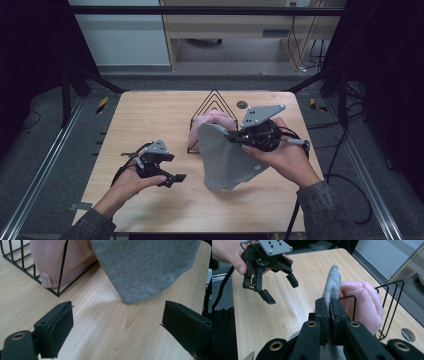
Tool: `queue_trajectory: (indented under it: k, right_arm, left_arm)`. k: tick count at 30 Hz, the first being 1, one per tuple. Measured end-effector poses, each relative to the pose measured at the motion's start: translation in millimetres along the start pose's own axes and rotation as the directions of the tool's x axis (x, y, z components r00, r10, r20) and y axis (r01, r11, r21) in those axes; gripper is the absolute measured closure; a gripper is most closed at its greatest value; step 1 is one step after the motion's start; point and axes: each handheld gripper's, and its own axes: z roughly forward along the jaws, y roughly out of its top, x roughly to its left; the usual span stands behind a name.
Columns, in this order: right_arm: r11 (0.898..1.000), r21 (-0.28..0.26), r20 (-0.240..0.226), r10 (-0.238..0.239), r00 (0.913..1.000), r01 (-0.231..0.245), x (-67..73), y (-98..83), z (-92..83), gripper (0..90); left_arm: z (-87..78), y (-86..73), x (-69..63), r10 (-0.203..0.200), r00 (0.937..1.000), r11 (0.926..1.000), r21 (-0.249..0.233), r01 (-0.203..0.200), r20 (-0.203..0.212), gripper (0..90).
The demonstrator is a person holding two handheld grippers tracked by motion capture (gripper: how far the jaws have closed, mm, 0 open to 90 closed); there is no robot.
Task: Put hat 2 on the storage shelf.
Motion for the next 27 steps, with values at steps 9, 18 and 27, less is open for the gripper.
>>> queue_trajectory:
  k: [9, 18, 27]
  right_arm:
    - [0.999, -0.013, 0.001, -0.03, 0.9996, 0.03, 1.9, 18.7, -3.4, 86.2]
    - [0.998, -0.031, -0.001, -0.051, 0.9987, 0.05, 4.4, 34.9, -8.6, 86.2]
    - [0.998, -0.034, -0.007, -0.058, 0.9983, 0.057, 6.3, 40.0, -10.8, 86.2]
  left_arm:
    - [-7.4, 19.5, -2.8, 0.024, 0.9997, 0.9988, -0.043, -0.024, 0.0, 11.8]
    - [-13.6, 41.0, -3.6, 0.046, 0.9989, 0.9965, -0.069, -0.047, -0.002, 14.1]
    - [-13.5, 55.7, -1.8, 0.06, 0.9982, 0.9934, -0.098, -0.06, 0.0, 15.2]
